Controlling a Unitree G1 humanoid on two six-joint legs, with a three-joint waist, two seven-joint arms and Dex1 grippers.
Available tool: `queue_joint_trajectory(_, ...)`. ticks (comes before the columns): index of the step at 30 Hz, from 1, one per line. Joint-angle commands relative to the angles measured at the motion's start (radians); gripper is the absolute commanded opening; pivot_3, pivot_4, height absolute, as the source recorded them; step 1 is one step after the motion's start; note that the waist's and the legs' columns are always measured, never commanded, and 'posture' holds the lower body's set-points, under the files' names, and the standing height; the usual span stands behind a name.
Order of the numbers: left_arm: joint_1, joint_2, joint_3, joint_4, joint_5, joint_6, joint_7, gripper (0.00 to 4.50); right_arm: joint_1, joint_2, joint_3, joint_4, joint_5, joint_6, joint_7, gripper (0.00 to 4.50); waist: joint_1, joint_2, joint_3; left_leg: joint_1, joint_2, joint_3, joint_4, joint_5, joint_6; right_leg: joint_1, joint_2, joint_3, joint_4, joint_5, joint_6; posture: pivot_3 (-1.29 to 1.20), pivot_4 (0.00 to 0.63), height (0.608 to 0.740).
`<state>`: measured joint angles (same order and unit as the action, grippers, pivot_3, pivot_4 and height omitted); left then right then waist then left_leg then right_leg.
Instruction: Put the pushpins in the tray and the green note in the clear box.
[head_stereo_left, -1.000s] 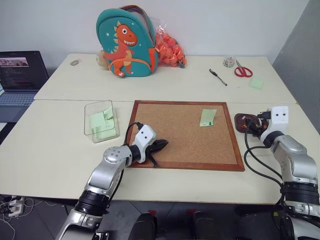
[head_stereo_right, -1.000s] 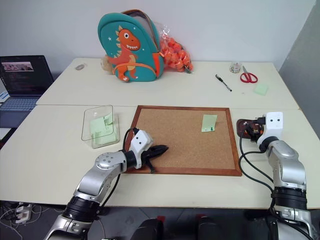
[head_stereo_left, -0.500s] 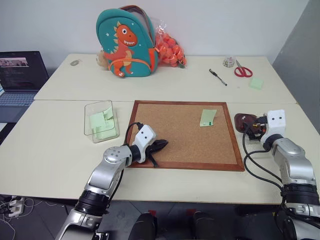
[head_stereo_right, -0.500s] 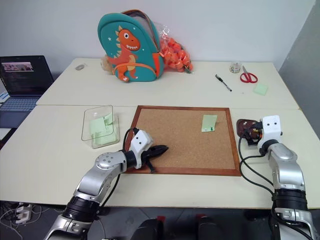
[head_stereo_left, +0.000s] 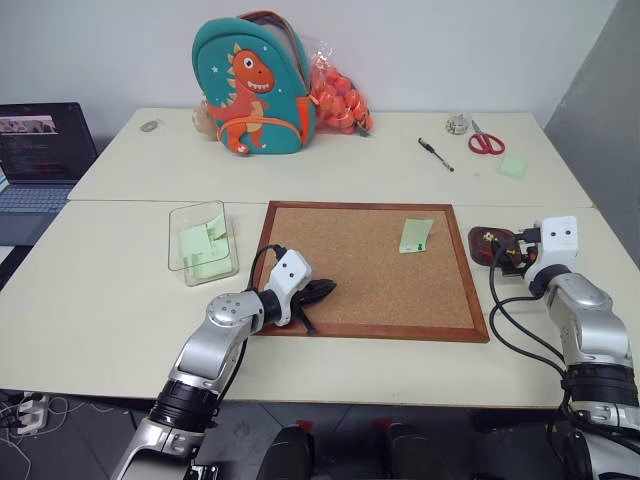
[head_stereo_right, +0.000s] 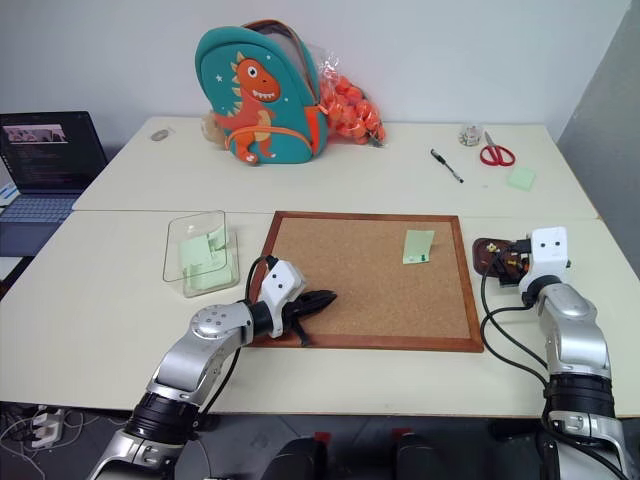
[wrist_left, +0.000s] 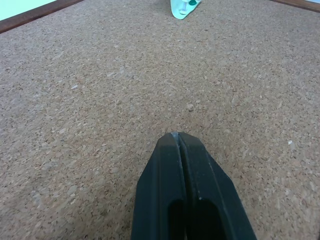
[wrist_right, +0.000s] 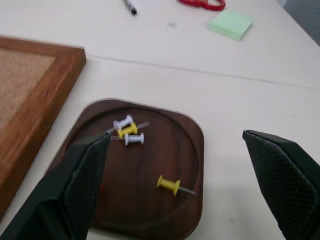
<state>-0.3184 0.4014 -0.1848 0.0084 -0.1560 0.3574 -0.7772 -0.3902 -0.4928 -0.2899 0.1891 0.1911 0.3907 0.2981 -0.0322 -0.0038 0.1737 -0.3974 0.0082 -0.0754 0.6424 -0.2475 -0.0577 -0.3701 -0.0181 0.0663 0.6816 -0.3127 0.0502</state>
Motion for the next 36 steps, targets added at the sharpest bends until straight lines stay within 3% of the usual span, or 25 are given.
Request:
queue_joint_trajectory(1,0.038,0.014,-0.041,0.034,0.017,0.021,-0.025,0.00,0.021,0.008,-0.010,-0.180,0.109,0.052,0.079,4.49,0.000,0.000,0.000,0.000,0.000,0.000,0.000,0.000,0.000,0.000,0.000,0.000,0.000,0.000,0.000,0.00,0.150,0.740)
queue_joint_trajectory(6,0.036,0.017,-0.043,0.033,0.016,0.023,-0.028,0.00,0.108,0.038,0.106,-0.345,0.139,0.084,0.149,4.49,0.000,0.001,0.000,0.000,0.001,-0.001,0.000,0.000,0.000,0.000,0.000,0.000,0.000,0.000,0.000,0.00,0.150,0.740)
queue_joint_trajectory(13,0.033,0.017,-0.047,0.034,0.015,0.023,-0.029,0.00,0.101,0.124,0.264,-0.360,0.062,0.040,0.132,4.49,0.000,0.001,-0.002,0.000,0.001,-0.001,0.001,0.000,0.000,0.000,0.000,0.000,0.000,0.000,0.000,0.00,0.150,0.740)
queue_joint_trajectory(27,0.036,0.011,-0.048,0.029,0.017,0.028,-0.024,0.00,0.008,0.176,0.295,-0.163,-0.006,-0.063,0.123,4.49,0.000,0.000,-0.002,0.000,0.000,-0.001,0.000,0.000,0.000,0.000,0.000,-0.001,0.000,0.000,0.000,0.00,0.150,0.740)
queue_joint_trajectory(36,0.042,0.013,-0.048,0.017,0.016,0.033,-0.022,0.00,-0.001,0.147,0.294,-0.120,-0.018,-0.084,0.158,2.77,0.000,0.000,-0.002,0.000,0.000,-0.001,0.000,0.000,0.000,0.000,0.000,-0.001,0.000,0.000,0.000,0.00,0.150,0.740)
